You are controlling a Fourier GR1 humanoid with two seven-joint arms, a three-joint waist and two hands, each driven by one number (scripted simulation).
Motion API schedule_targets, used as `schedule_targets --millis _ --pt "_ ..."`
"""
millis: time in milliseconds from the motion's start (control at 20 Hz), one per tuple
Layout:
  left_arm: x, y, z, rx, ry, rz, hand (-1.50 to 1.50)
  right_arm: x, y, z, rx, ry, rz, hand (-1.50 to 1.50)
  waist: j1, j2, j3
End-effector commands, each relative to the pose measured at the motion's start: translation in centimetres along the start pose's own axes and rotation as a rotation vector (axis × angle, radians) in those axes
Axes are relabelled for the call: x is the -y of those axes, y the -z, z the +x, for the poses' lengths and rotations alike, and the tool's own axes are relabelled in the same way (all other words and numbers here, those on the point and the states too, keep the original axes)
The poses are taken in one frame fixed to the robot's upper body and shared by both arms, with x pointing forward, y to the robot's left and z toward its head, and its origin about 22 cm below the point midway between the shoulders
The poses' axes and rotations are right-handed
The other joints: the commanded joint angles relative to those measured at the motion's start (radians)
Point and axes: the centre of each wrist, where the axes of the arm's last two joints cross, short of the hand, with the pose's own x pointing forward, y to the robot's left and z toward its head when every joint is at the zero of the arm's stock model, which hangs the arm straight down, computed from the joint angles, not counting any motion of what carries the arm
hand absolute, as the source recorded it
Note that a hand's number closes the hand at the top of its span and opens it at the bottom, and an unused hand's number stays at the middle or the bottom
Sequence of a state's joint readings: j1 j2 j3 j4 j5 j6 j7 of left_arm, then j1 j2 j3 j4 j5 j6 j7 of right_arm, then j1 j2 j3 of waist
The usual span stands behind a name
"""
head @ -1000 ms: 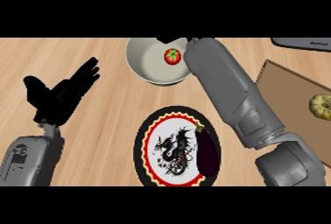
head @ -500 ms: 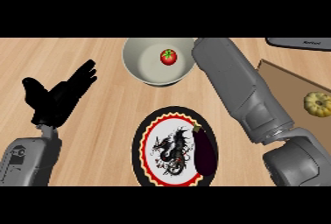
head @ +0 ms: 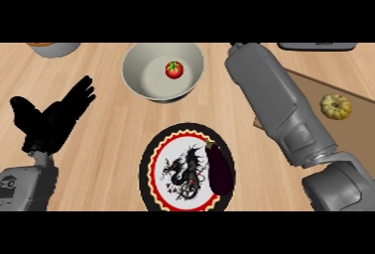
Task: Pick the tomato from the plate and place it in the bowl
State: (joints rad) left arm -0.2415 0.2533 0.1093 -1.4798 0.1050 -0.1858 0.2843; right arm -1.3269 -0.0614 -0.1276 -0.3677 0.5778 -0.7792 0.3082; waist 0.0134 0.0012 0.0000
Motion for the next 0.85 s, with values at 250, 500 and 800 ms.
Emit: schedule_targets --millis 250,500,800 --pt "-2.5 -1.5 -0.3 -0.039 -0.023 0.047 0.00 0.5 -3.7 2.4 0.203 0.123 0.149 -1.50 -0.067 -0.036 0.001" --pt "-2.5 -1.9 -1.4 -0.043 -0.009 0.067 0.00 2.1 -6.9 1.9 0.236 0.295 0.257 -1.50 -0.065 -0.042 0.003" --pt "-3.0 -2.3 -2.5 -0.066 -0.032 0.092 0.00 3.8 -13.4 0.2 0.284 0.371 0.339 1.50 -0.103 -0.045 0.001"
